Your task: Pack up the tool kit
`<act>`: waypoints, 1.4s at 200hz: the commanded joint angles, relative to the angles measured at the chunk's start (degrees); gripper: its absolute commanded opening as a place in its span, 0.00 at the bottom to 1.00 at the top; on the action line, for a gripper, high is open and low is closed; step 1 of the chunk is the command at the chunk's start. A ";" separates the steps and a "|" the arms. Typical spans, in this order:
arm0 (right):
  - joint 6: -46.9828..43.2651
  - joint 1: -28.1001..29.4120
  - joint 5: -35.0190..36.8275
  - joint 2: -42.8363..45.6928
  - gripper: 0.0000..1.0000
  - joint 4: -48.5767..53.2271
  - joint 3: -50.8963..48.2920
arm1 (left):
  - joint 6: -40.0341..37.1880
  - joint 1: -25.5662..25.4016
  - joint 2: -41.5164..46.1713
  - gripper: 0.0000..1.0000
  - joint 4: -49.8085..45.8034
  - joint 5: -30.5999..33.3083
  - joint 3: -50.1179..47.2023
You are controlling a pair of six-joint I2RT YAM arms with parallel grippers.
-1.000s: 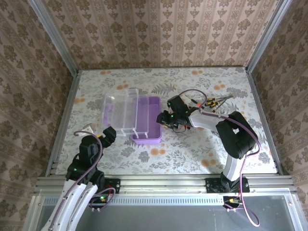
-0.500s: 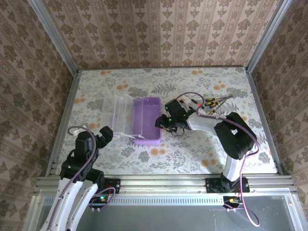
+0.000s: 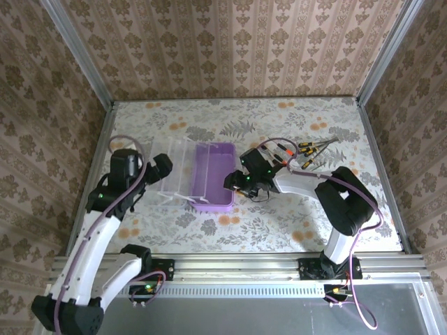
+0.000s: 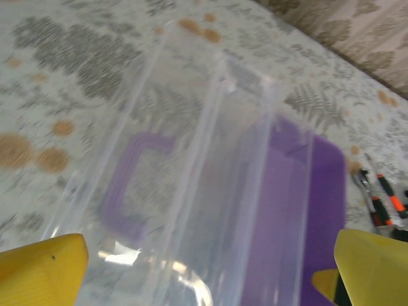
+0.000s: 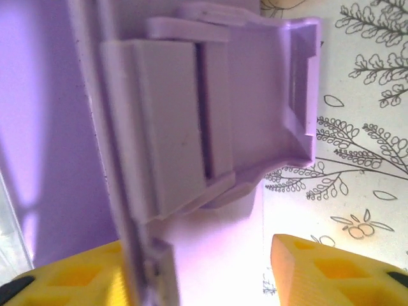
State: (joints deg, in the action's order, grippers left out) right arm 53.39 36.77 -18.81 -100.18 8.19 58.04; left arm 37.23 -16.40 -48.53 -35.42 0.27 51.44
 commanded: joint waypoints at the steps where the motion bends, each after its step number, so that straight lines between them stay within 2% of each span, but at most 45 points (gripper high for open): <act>1: -10.12 -1.76 0.35 4.23 0.60 13.08 7.20 | -5.12 0.41 -2.79 1.00 4.91 -4.51 4.57; 31: -12.87 -5.98 0.01 8.65 0.62 16.40 7.18 | -5.94 0.41 -6.92 1.00 7.65 -6.16 8.26; 55: -15.75 -9.90 0.54 11.50 0.62 19.49 7.53 | -5.94 0.41 -7.72 1.00 14.06 -8.40 6.97; 69: -18.44 -11.71 2.70 12.43 0.62 22.18 8.97 | -5.66 0.41 -7.50 1.00 19.48 -9.13 4.90; 96: -21.09 -13.99 11.45 12.46 0.64 27.96 13.40 | -5.33 0.41 -8.03 1.00 29.77 -8.71 0.33; 121: -22.54 -15.96 15.13 11.91 0.65 29.10 15.93 | -4.91 0.43 -8.88 1.00 40.12 -7.36 -5.36; 147: -26.73 -17.42 13.92 9.41 0.66 31.36 19.12 | -3.60 0.95 -10.06 1.00 47.43 -6.86 -10.16; 178: -29.36 -18.47 12.93 6.89 0.65 31.97 19.60 | 3.16 2.30 -11.02 1.00 58.39 -6.94 -14.61; 227: -30.70 -19.67 12.40 3.13 0.52 30.72 19.27 | 5.30 4.95 -16.33 1.00 62.05 -10.97 -13.76; 249: -31.35 -20.24 12.89 1.95 0.49 30.11 18.65 | 6.10 5.15 -17.47 1.00 66.15 -14.25 -15.40; 280: -31.46 -20.43 13.80 0.98 0.44 28.94 18.00 | 4.66 4.98 -17.55 1.00 65.47 -15.23 -14.96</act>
State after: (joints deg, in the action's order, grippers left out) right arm 23.03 16.62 -6.39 -98.35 37.52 76.86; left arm 41.67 -11.53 -66.32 26.26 -12.29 36.62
